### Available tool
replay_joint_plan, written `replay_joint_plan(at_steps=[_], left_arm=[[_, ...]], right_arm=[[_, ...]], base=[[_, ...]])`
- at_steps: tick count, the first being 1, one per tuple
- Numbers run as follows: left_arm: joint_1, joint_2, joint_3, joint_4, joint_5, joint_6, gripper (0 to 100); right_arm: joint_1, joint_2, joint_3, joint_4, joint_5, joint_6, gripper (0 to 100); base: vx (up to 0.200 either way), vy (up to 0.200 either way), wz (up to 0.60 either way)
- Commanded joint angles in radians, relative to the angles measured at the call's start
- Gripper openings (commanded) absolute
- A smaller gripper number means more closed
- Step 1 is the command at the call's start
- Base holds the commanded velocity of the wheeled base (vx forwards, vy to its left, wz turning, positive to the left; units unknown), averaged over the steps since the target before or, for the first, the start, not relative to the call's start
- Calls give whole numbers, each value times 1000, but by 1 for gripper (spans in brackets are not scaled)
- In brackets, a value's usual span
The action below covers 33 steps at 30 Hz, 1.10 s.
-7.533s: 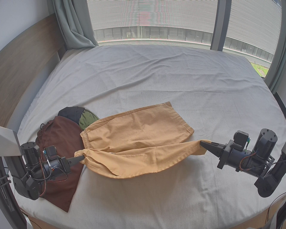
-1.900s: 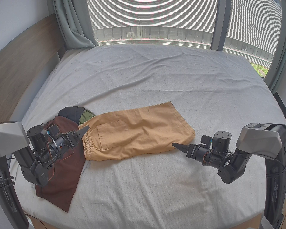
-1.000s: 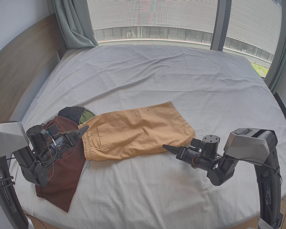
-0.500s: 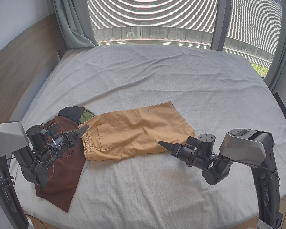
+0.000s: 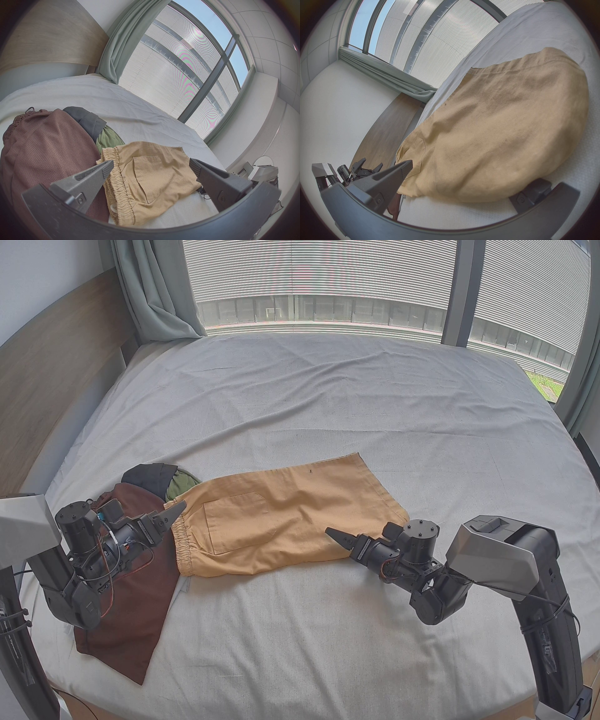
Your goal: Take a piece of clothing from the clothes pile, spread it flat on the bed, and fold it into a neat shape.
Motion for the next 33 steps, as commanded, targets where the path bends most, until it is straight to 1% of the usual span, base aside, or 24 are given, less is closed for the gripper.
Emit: replay_joint_plan(at_steps=[1,4,5,7,19,22,23,26,27,30,32,33], left_arm=[[0,1,-2,0,0,-1,100],[0,1,-2,0,0,-1,100],[0,1,-2,0,0,-1,100],[0,1,-2,0,0,-1,100],[-1,2,3,0,-3,-2,100],[0,2,6,0,-6,-2,100],[0,2,7,0,-8,-2,100],[-4,2,9,0,-14,-4,100],[-9,1,10,-2,-22,-15,100],[-23,-1,15,-2,-26,-42,100],[-24,-1,18,-2,-26,-47,100],[-27,2,24,0,-26,-50,100]], right_arm=[[11,42,-21,1,-1,7,100],[11,42,-27,1,-13,13,100],[11,42,-31,1,-25,13,0],[11,43,-42,4,-41,13,0],[9,37,-19,-4,-45,12,0],[8,13,21,-7,-44,10,0],[6,-36,62,-7,-42,9,0],[6,-70,108,-7,-42,9,0],[8,-99,153,-7,-42,6,0],[11,-135,216,-8,-42,-5,0],[11,-144,231,-8,-42,-8,0],[11,-159,266,-8,-42,-17,0]], base=[[0,0,0],[0,0,0],[0,0,0],[0,0,0],[0,0,0],[0,0,0],[0,0,0],[0,0,0],[0,0,0],[0,0,0],[0,0,0],[0,0,0]])
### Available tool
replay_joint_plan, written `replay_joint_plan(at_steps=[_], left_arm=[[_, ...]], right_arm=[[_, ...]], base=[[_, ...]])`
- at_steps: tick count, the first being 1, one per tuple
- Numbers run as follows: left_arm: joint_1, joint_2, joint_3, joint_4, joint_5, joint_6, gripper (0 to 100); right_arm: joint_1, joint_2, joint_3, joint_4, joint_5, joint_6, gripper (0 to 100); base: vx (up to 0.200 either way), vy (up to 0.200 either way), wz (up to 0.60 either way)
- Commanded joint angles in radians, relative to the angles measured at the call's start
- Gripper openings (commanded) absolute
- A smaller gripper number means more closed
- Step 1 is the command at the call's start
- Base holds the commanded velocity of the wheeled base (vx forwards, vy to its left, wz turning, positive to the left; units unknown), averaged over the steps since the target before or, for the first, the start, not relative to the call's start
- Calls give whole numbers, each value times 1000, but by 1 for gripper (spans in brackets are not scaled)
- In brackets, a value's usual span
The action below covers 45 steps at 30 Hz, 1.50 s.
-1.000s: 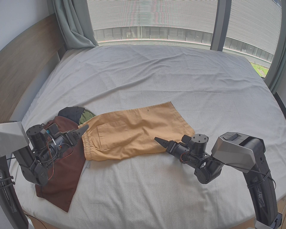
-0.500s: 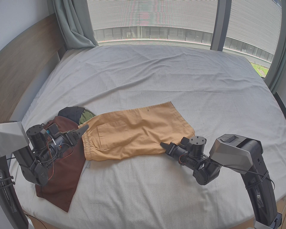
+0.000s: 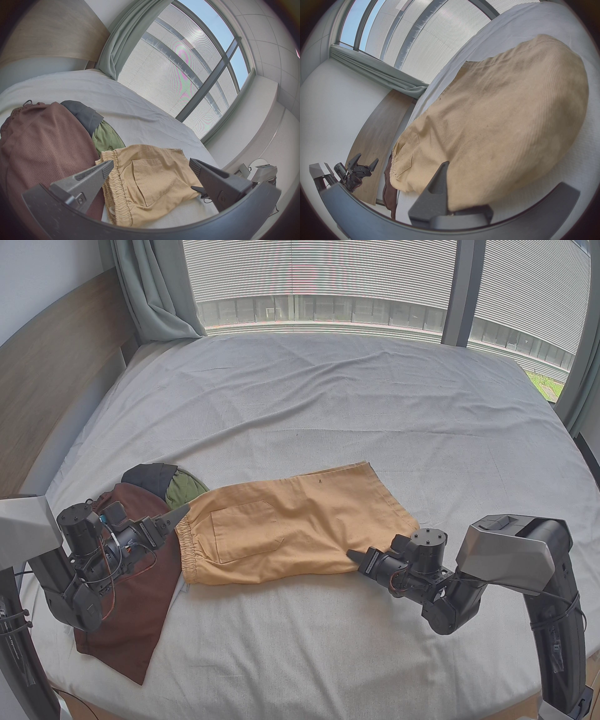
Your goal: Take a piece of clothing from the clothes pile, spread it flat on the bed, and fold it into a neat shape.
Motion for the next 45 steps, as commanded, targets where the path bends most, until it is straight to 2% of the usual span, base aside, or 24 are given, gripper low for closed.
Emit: replay_joint_plan(at_steps=[1,14,20,26,32,33,39,40,42,45], left_arm=[[-14,2,12,0,-3,-14,100],[-26,-1,15,-1,-14,-10,100],[-39,-4,35,-1,-22,-10,100],[-53,-1,53,-1,-29,-10,100],[-42,-1,69,-1,-91,-2,100],[-42,-1,72,-1,-92,-2,100],[-40,2,69,-1,-137,10,100],[-40,-1,70,-1,-169,24,100],[-40,-1,70,-1,-177,27,100],[-34,0,67,-1,-180,35,100]], right_arm=[[3,-78,81,-4,1,-13,0],[18,-212,371,4,6,-26,0],[17,-218,494,-22,1,-65,0],[20,-201,512,-79,1,-66,0],[17,-147,518,-139,1,-66,0],[15,-137,520,-163,1,-66,100],[24,-111,571,-211,1,-85,100],[27,-111,604,-211,9,-112,100],[30,-111,623,-211,12,-123,100],[35,-118,661,-211,55,-157,100]], base=[[0,0,0],[0,0,0],[0,0,0],[0,0,0],[0,0,0],[0,0,0],[0,0,0],[0,0,0],[0,0,0],[0,0,0]])
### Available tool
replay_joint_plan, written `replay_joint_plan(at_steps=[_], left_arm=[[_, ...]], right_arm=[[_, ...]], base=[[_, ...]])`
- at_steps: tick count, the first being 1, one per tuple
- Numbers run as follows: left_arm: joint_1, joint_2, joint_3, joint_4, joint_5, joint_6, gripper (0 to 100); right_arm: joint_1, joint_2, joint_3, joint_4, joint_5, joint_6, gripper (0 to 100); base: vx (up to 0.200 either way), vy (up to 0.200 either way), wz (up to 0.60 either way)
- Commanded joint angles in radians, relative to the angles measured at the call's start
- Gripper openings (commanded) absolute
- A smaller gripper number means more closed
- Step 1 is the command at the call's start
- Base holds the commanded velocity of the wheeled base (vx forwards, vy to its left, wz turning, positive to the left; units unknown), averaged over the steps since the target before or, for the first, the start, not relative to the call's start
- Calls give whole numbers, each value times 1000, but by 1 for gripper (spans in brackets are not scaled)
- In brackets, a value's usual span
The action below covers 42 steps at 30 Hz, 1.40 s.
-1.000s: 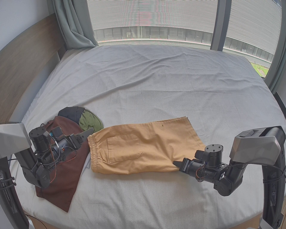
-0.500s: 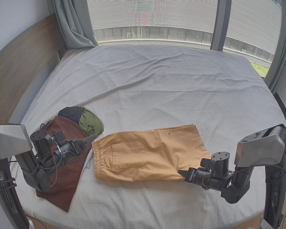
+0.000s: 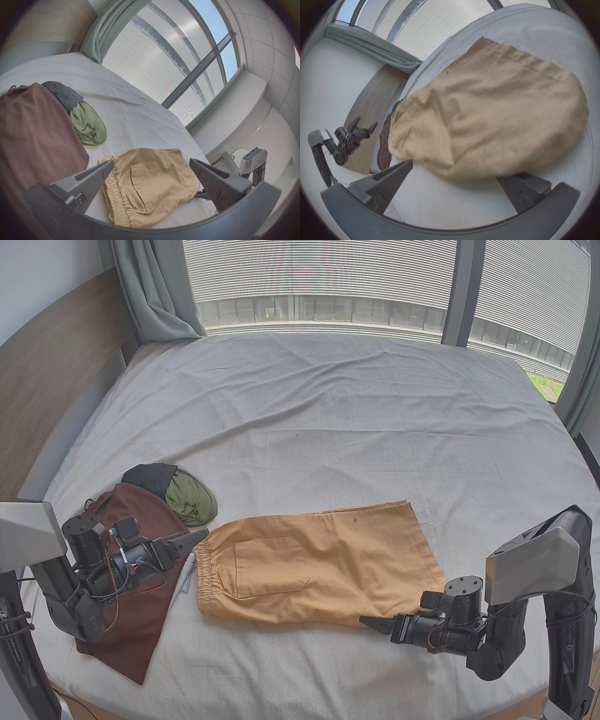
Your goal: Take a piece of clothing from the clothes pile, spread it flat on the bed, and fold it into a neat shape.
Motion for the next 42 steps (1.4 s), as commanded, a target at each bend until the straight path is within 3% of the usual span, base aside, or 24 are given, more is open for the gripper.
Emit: replay_joint_plan(at_steps=[1,10,23,32,42], left_arm=[[7,0,-2,0,-7,8,100],[14,14,-10,0,-8,14,100],[19,25,1,0,-28,48,100],[11,36,22,0,-47,60,100],[8,97,38,0,-50,59,100]], right_arm=[[8,1,61,4,47,-29,100],[9,-198,150,2,182,-70,100],[-6,-356,124,2,184,-67,100],[-156,-393,62,2,213,-70,100],[-164,-402,59,2,233,-70,100]], base=[[0,0,0],[0,0,0],[0,0,0],[0,0,0],[0,0,0]])
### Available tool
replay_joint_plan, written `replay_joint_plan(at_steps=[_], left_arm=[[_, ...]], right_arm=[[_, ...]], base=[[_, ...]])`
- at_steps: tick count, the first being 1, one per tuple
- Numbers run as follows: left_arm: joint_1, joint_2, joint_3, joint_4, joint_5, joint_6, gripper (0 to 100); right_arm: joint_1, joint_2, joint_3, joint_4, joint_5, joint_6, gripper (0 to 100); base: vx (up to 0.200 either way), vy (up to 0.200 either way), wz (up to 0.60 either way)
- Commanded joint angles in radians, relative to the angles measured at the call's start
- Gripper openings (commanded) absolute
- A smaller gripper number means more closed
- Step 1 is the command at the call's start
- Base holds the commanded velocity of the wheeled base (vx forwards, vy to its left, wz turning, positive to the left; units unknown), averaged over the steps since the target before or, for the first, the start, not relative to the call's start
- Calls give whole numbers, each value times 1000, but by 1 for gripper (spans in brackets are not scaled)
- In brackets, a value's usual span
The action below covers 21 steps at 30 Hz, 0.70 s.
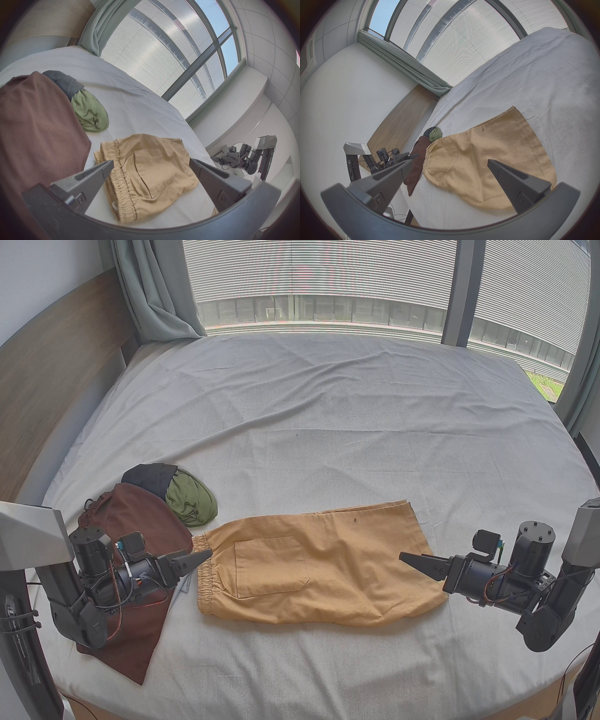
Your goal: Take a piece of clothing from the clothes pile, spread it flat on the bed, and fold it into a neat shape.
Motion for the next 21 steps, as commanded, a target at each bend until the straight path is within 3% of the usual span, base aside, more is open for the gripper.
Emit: replay_joint_plan(at_steps=[1,21], left_arm=[[-4,66,1,-1,0,1,100],[-7,236,-73,-1,9,2,100]], right_arm=[[-2,-2,1,-1,0,0,100],[4,39,9,-1,-3,-5,100]], base=[[0,0,0],[0,0,0]])
